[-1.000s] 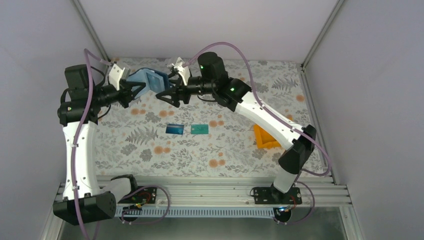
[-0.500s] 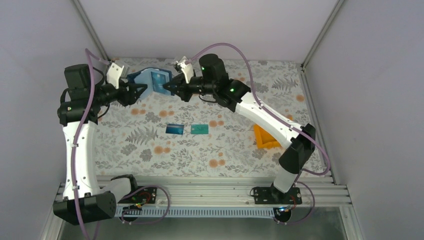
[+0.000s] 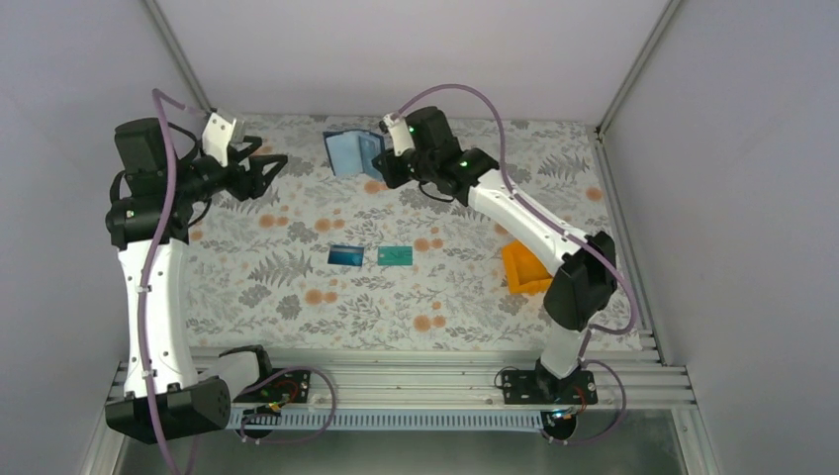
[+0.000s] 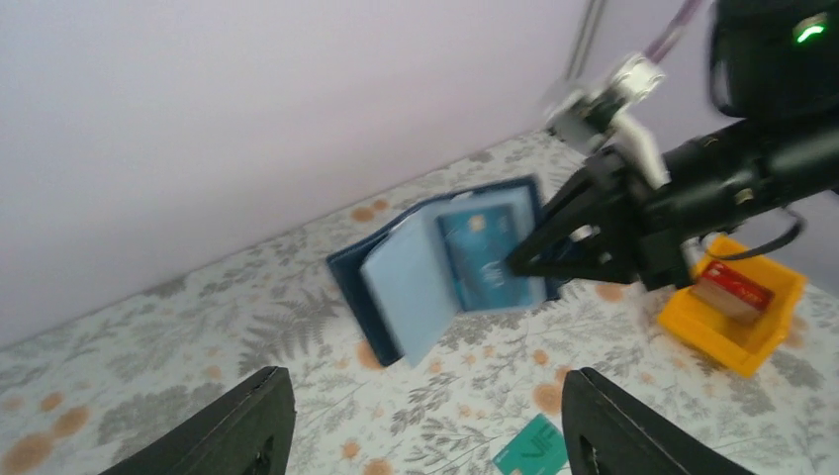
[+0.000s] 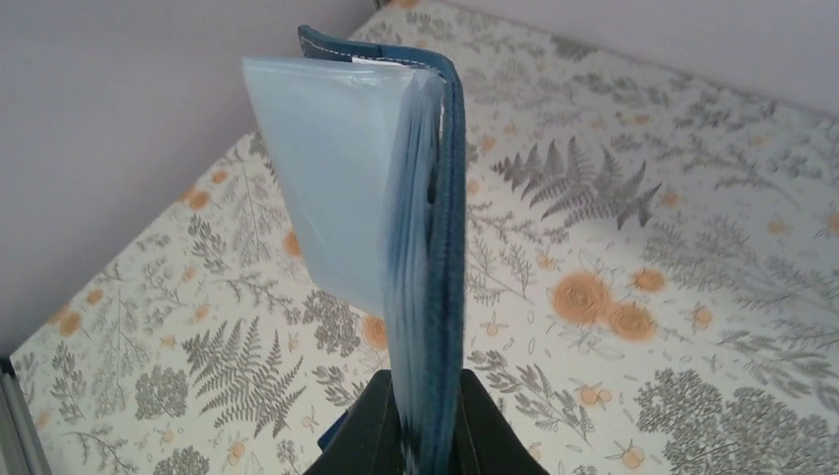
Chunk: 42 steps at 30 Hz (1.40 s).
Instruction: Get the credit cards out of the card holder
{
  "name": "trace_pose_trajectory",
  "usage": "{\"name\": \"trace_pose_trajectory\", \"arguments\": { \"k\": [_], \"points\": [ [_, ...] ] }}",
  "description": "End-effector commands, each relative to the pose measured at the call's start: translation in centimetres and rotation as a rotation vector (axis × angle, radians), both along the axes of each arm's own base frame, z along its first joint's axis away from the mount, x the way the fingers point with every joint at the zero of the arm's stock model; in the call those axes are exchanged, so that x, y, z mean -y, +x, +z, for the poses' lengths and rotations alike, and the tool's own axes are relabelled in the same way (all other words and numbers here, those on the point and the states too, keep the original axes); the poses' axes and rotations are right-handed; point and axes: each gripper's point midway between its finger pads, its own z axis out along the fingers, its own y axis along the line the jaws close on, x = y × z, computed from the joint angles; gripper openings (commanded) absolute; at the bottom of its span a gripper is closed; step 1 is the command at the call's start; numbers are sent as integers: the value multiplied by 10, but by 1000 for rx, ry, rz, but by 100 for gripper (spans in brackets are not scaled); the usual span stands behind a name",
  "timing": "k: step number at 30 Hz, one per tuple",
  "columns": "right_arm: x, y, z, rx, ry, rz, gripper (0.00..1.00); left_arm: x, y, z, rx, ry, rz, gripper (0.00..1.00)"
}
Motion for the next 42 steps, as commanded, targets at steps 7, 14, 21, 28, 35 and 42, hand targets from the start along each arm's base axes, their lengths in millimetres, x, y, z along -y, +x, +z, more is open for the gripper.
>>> {"name": "trace_pose_trajectory", "arguments": {
  "k": [7, 14, 21, 28, 35, 42],
  "points": [
    [-69, -47, 20, -12, 123, 282, 4, 43, -18, -24, -102, -225, -274, 43],
    [-80, -73, 57, 38, 195, 415, 4, 48, -19, -37, -129, -225, -281, 43],
    [-77, -116, 87, 127, 272, 622, 4, 38, -8, -47, -141, -191, -203, 41],
    [-72, -151, 109, 179, 352, 811, 4, 46, -21, -41, -124, -209, -282, 35],
    [-81, -153, 111, 164, 389, 852, 4, 62, -39, -25, -91, -252, -421, 20],
    [-94, -148, 110, 150, 392, 855, 4, 73, -56, -12, -58, -280, -541, 7]
  ]
}}
